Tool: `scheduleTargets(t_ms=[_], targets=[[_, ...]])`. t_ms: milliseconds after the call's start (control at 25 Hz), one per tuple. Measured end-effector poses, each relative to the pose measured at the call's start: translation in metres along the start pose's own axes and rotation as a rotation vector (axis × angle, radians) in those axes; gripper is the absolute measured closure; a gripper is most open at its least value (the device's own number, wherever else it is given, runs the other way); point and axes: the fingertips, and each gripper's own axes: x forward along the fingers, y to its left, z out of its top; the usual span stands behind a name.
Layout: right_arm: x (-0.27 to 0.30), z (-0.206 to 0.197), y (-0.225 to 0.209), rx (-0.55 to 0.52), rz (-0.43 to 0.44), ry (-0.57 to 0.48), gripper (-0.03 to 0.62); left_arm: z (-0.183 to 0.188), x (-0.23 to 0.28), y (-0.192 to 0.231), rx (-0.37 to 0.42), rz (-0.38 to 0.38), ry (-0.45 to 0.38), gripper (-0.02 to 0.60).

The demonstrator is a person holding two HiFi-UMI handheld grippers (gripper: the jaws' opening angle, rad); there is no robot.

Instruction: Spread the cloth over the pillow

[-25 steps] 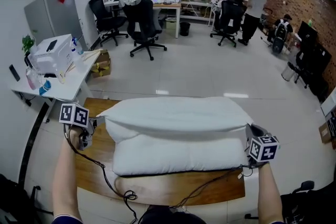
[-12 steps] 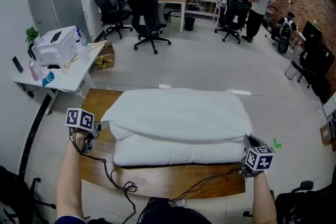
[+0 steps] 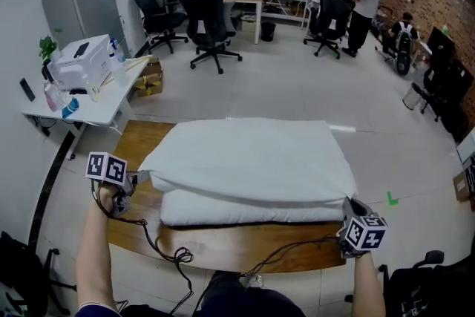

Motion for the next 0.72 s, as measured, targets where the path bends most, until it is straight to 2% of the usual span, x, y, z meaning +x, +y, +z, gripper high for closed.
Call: scheduleTargets(t_ms=[320,560,720], targets=[[-0.017,-0.046,0.006,0.062,0.009,0.038,0.556,-0.018,-0.006,0.001,0.001,0.027,0.027,0.568],[-0.016,-0.067,0.003,0.032,0.004,0.064,0.556,-0.034,-0.003,0.002,-0.011,0.082,0.024,0.565],[-0.009,-0.071,0.0,0.017,-0.014,0.077,0.553,-0.032,-0.003,0.001,0.04,0.107,-0.003,0.554]])
